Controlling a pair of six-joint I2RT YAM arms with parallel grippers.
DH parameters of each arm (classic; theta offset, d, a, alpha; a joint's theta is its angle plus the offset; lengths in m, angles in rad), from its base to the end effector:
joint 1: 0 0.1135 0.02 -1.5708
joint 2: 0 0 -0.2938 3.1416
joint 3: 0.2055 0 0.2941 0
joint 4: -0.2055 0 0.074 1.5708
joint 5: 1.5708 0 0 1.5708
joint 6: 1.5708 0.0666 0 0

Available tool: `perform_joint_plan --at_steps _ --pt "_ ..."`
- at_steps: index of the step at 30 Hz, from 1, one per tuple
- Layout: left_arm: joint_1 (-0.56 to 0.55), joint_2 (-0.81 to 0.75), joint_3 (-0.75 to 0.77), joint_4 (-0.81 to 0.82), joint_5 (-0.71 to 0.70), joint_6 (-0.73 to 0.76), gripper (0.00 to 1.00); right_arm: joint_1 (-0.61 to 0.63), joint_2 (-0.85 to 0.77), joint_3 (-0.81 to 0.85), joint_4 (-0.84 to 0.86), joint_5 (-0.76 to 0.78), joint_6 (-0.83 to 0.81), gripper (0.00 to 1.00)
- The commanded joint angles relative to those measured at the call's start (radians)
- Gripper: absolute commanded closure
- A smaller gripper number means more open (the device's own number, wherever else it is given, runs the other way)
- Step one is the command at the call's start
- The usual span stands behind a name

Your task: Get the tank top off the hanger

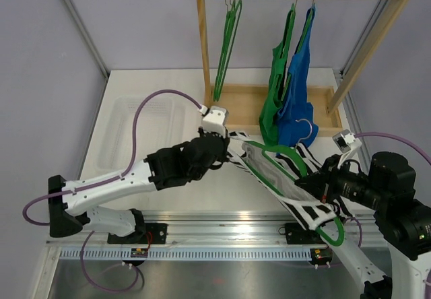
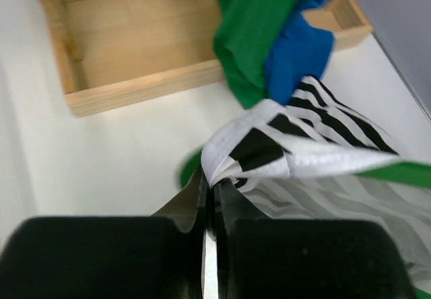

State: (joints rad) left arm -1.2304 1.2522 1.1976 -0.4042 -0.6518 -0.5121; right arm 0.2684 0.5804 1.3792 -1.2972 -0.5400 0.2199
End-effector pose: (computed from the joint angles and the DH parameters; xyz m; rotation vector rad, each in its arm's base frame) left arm 0.1491 -0.3000 0.3805 0.2975 1.9402 -0.4953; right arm 0.0365 0.0456 0.4601 -0.3914 2.0656 0.8551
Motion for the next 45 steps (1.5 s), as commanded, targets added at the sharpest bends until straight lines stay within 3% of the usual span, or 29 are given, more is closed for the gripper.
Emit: perform_joint_plan --at_steps 1,8,12,13,16,19,20,22,23,26,27,31,33,36,39,42,44,45 --pt "0.145 -0.137 -0.025 -0.082 -0.089 -0.078 1.0 0.015 0.001 0.009 0.056 -0.038 -0.031 1.0" --pt "0.365 -0.277 -0.104 -0.162 0.01 -0.127 1.0 0.078 -0.017 0.006 0.065 -0.249 -0.126 1.0" --pt "0.405 -0.277 -0.131 -0.153 0.125 -0.108 1.0 0.084 -0.069 0.009 0.176 -0.285 -0.149 1.0" --pt "0.405 -0.284 -0.147 -0.101 0.224 -0.092 1.0 0.084 -0.082 -0.002 0.218 -0.253 -0.137 1.0" --pt "0.404 -0.371 -0.263 0.046 0.45 -0.074 1.0 0.084 -0.146 -0.09 0.445 -0.074 -0.079 1.0" --pt "0.375 -0.474 -0.392 0.227 0.691 -0.049 1.0 0.084 -0.223 -0.281 0.799 0.003 0.018 1.0" --pt "0.355 -0.493 -0.417 0.263 0.734 -0.013 1.0 0.083 -0.238 -0.339 1.011 0.024 0.074 1.0" --pt "0.266 -0.519 -0.458 0.31 0.82 0.038 1.0 0.084 -0.261 -0.505 1.239 0.122 0.145 1.0" --pt "0.234 -0.514 -0.457 0.305 0.836 0.084 1.0 0.084 -0.26 -0.556 1.473 0.156 0.214 1.0" --pt "0.119 -0.455 -0.445 0.26 0.857 0.153 1.0 0.084 -0.203 -0.687 1.856 0.236 0.306 1.0" --pt "0.099 -0.433 -0.437 0.245 0.874 0.165 1.0 0.083 -0.161 -0.689 1.909 0.258 0.315 1.0" --pt "0.023 -0.335 -0.406 0.16 0.782 0.185 1.0 0.083 -0.142 -0.641 1.967 0.397 0.234 1.0" --pt "0.022 -0.297 -0.409 0.15 0.733 0.185 1.0 0.083 -0.177 -0.672 2.085 0.439 0.22 1.0" --pt "0.022 -0.228 -0.4 0.095 0.573 0.162 1.0 0.083 -0.252 -0.68 2.043 0.532 0.119 1.0" --pt "0.022 -0.085 -0.359 -0.078 0.386 0.129 1.0 0.084 -0.356 -0.687 1.974 0.742 -0.028 1.0" --pt "0.022 0.085 -0.301 -0.232 0.224 0.041 1.0 0.084 -0.398 -0.591 1.804 0.75 -0.187 1.0" --pt "0.02 0.125 -0.291 -0.254 0.218 -0.005 1.0 0.084 -0.351 -0.481 1.493 0.741 -0.247 1.0" --pt "0.02 0.119 -0.29 -0.255 0.218 -0.022 1.0 0.083 -0.318 -0.336 1.364 0.78 -0.248 1.0"
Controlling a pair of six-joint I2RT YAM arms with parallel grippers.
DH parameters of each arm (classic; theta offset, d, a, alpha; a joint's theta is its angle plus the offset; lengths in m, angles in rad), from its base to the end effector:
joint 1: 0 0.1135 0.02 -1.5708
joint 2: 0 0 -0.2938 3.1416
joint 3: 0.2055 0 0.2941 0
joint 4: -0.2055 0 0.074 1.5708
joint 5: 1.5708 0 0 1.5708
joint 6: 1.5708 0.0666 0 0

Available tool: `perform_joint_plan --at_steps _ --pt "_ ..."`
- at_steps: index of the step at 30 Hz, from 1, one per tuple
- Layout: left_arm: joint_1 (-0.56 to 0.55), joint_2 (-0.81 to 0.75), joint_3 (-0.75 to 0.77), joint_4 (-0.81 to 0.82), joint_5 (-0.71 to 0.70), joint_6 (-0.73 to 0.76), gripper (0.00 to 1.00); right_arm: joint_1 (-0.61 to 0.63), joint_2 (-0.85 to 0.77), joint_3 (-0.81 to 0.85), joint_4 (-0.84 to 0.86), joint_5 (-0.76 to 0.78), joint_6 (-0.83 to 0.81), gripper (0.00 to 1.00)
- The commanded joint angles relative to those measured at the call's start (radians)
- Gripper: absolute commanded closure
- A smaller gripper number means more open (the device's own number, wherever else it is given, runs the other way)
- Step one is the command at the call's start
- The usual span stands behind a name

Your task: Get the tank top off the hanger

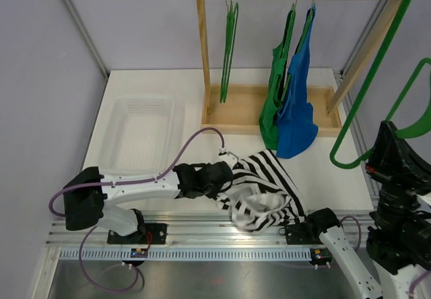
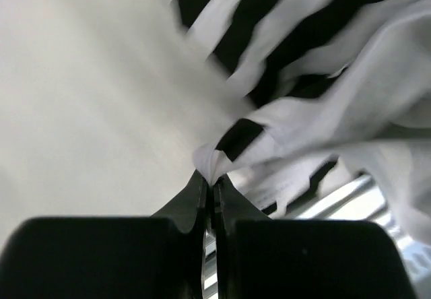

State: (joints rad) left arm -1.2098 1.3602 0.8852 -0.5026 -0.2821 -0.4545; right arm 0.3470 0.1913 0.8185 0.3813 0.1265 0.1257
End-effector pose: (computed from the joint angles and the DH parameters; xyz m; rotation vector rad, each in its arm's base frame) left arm 0.1301 -0.2921 0.2081 0.8278 2.3833 -0.3286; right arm 0.0067 -0.0065 0.5054 0.0609 0.5761 0.4240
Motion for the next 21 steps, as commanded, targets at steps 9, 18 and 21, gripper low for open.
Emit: perform_joint_plan --at_steps 9,18,21 --pt "0.015 -0.254 0.106 -0.302 -0.355 -0.223 1.0 0.006 0.411 0.72 -1.341 0.35 0.043 1.0" --pt "0.184 -0.438 0.186 -0.427 -0.385 -0.194 0.73 0.006 0.716 0.842 -1.512 0.357 0.094 1.0" --pt "0.184 -0.479 0.158 -0.38 -0.298 -0.133 0.45 0.004 0.856 0.979 -1.484 0.361 0.049 1.0"
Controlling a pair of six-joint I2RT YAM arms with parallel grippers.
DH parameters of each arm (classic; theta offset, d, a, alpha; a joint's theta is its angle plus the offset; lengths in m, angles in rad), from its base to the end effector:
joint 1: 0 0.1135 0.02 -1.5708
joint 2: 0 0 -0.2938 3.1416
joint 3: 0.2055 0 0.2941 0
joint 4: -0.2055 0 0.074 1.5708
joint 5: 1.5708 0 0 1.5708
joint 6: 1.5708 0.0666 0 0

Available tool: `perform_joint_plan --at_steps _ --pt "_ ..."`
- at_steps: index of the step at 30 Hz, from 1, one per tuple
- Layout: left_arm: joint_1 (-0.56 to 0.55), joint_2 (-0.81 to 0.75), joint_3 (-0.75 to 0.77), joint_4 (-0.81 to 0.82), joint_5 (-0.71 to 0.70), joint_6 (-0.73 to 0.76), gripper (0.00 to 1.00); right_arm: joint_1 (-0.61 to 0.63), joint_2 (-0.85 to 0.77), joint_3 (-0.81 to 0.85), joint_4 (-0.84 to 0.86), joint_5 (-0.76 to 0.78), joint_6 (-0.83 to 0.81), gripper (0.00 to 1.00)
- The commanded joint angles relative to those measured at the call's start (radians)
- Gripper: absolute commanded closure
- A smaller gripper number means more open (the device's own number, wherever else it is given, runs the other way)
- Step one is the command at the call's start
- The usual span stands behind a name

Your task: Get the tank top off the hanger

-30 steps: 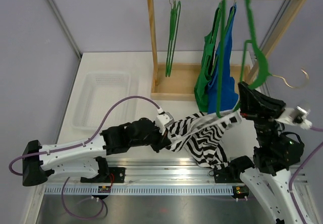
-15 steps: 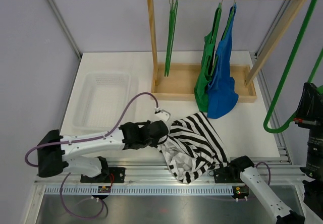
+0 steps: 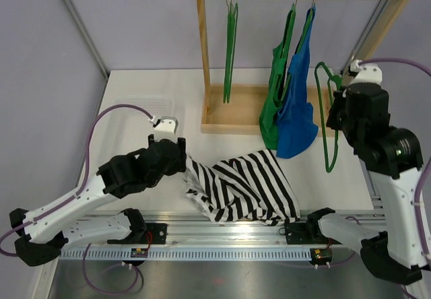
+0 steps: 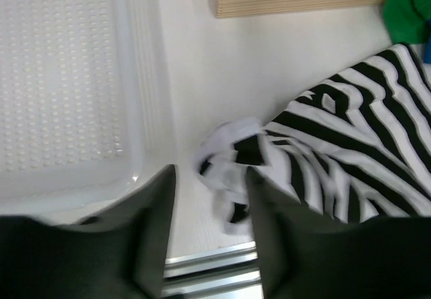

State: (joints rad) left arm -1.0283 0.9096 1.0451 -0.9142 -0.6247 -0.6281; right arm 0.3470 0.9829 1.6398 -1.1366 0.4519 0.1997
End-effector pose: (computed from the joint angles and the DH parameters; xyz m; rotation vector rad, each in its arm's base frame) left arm 0.1407 -0.1579 0.3538 0.1438 2.1788 -0.1941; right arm 0.1671 0.0295 0.5195 0.1299 1.9965 -0.1139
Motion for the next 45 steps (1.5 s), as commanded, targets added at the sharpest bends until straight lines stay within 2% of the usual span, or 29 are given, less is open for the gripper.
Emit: perform_joint_plan --at_steps 1,5,11,20,28,33,40,45 --pt "0.002 -0.043 -0.014 0.052 0.072 0.074 0.36 0.004 0.098 0.193 0.043 0.036 -0.035 1.0" --pt "0.001 -0.118 -0.063 0.129 0.244 0.131 0.01 0.003 0.265 0.351 0.069 0.022 -0.088 1.0" --pt "0.001 -0.198 -0.08 0.121 0.344 0.197 0.01 -0.031 0.43 0.567 0.046 -0.025 -0.158 1.0" --pt "0.001 -0.244 -0.128 0.133 0.296 0.214 0.01 -0.206 0.588 0.709 0.078 -0.182 -0.226 1.0" --pt "0.001 -0.235 -0.137 0.132 0.298 0.217 0.01 -0.253 0.661 0.721 0.182 -0.2 -0.278 1.0" --pt "0.001 -0.232 -0.138 0.132 0.295 0.219 0.01 -0.276 0.712 0.727 0.164 -0.232 -0.278 1.0" --pt "0.001 -0.23 -0.138 0.132 0.292 0.217 0.01 -0.286 0.665 0.548 0.182 -0.268 -0.26 1.0" --pt "0.001 -0.227 -0.137 0.13 0.283 0.214 0.01 -0.293 0.637 0.499 0.195 -0.248 -0.263 1.0"
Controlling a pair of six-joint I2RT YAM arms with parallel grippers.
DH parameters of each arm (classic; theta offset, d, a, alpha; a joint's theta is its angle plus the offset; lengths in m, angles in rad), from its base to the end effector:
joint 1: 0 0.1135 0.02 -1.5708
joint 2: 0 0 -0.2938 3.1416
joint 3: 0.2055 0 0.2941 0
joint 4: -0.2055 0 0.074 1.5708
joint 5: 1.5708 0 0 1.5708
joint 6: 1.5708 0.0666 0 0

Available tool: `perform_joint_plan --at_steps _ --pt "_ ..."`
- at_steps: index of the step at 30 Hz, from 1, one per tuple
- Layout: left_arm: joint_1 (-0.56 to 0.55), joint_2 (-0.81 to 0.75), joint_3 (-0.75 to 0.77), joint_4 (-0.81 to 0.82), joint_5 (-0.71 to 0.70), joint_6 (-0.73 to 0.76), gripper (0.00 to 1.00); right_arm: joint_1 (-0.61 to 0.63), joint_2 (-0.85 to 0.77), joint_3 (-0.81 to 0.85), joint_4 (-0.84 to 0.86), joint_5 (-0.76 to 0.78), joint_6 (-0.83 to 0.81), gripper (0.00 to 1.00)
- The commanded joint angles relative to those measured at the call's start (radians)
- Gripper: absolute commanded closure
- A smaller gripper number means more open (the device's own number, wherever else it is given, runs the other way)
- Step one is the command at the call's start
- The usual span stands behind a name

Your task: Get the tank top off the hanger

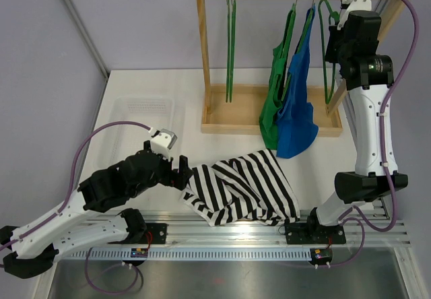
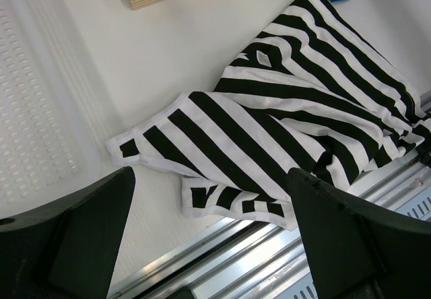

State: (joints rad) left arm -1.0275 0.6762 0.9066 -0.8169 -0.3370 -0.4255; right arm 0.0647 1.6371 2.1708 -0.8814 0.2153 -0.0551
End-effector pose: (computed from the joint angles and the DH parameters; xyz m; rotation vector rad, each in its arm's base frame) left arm 0.1075 -0.1354 0.3458 0.4505 2.1132 -0.4927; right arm 0.3877 0.0109 0.5574 0.0301 1.9149 -0.2000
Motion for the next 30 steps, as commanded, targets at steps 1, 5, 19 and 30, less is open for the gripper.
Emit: perform_joint_plan --at_steps 1,5,19,30 --pt "0.0 0.006 0.002 0.032 -0.013 0.01 0.01 -0.011 -0.023 -0.031 -0.06 -0.004 -0.009 1.0" --pt "0.0 0.019 0.003 0.028 -0.017 0.007 0.01 -0.016 -0.04 -0.025 -0.068 -0.001 -0.014 1.0" --pt "0.0 0.034 0.005 0.024 -0.013 0.004 0.01 -0.036 -0.092 -0.14 -0.001 0.009 -0.015 0.68" --pt "0.0 0.034 0.014 0.03 -0.019 -0.002 0.01 -0.036 -0.137 -0.054 -0.057 0.015 0.012 0.14"
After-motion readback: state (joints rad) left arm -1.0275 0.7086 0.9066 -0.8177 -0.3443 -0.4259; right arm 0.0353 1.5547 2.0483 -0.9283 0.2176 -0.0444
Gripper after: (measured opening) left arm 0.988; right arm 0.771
